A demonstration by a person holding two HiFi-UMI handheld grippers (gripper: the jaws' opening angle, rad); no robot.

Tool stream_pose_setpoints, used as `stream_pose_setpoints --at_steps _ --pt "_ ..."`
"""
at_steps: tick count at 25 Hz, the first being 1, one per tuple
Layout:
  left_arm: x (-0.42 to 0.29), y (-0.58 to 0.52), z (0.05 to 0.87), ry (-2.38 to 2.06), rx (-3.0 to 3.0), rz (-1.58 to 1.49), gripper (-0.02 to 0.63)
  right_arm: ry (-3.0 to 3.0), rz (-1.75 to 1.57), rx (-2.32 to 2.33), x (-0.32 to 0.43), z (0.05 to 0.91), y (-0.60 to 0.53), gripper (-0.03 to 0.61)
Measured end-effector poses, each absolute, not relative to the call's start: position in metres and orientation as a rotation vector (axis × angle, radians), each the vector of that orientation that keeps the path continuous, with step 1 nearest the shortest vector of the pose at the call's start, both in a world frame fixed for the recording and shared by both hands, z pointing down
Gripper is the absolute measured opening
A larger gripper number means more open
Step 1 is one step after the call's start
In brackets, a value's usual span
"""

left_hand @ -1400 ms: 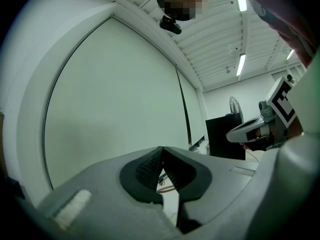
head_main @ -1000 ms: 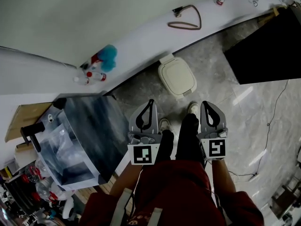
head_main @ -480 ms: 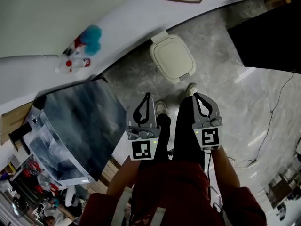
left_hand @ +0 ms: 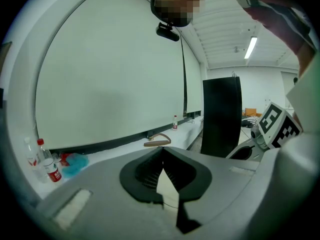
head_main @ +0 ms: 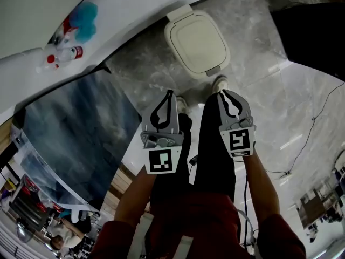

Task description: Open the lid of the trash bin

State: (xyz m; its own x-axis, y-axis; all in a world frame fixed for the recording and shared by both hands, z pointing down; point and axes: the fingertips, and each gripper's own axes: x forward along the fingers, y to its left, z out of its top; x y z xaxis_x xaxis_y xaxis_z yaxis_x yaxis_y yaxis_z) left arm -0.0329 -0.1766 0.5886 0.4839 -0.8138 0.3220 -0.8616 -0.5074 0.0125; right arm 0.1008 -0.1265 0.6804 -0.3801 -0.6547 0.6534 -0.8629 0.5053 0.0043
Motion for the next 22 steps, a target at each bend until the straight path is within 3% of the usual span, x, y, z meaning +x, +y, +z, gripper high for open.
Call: stream_pose_setpoints --at_steps 15,22 --pt "-0.023 -0.177 0.673 -1.424 2.492 0.491 0.006 -2.101 0.570 1.028 0.091 0.795 -0.112 0.149" --pt "-0.027 -0.181 0.690 -1.429 2.466 0.512 0.005 -2.043 0.542 0.883 0.087 0.834 -0.110 0.237"
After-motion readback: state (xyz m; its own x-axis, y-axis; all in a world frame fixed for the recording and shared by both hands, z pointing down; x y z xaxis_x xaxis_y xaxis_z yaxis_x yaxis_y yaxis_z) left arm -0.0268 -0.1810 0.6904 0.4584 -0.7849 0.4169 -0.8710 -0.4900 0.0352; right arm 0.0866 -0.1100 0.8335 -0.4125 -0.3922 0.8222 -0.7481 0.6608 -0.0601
